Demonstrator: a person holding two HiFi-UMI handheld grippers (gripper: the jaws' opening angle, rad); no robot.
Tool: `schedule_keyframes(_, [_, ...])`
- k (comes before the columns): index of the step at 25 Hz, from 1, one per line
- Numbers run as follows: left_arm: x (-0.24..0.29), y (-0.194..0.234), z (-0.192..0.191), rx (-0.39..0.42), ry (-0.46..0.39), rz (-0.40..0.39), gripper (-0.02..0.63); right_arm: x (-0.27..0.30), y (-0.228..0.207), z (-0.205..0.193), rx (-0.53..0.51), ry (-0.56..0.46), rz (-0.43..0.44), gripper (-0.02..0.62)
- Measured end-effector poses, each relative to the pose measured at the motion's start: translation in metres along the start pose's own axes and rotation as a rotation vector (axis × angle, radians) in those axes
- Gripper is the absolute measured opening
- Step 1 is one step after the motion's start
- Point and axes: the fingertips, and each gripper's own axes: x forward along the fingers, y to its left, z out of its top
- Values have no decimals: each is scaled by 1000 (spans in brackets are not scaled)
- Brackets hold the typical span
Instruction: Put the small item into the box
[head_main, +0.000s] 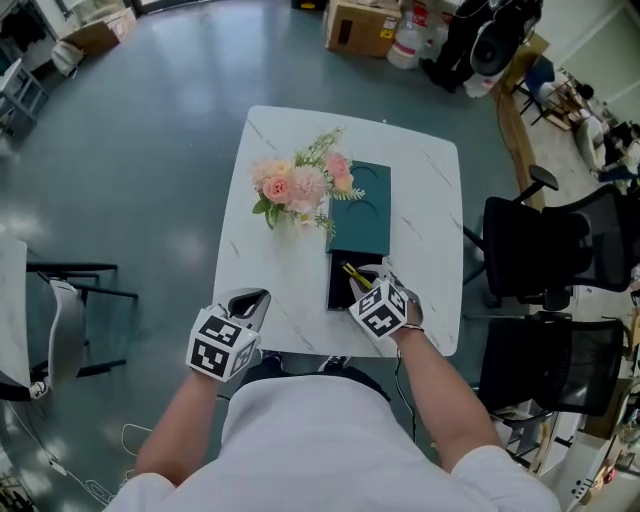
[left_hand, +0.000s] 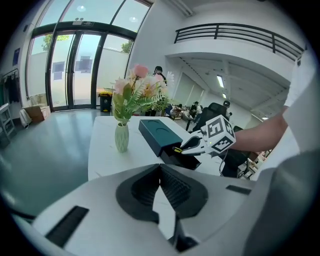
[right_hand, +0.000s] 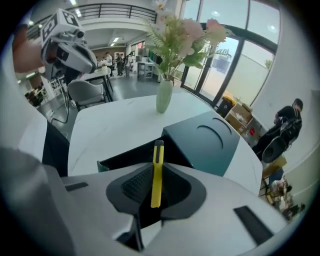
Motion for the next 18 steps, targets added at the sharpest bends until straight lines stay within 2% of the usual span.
schedule_keyframes(4, [-8,4,-7,-22,-10,29,12,21,-4,-8,-174,80,-22,71])
schedule_keyframes(7, [-15,5,-12,-38,-11,45,12,32,-4,-12,-246,116,-27,71])
schedule_keyframes(12, [-20,3,-20,-55,-7,61,12,46,-5,-14,-264,141,-40,71])
schedule_keyframes(18, [-23,-2,-20,-58,-5,64,12,46,-3,-11,-234,136,-21,87])
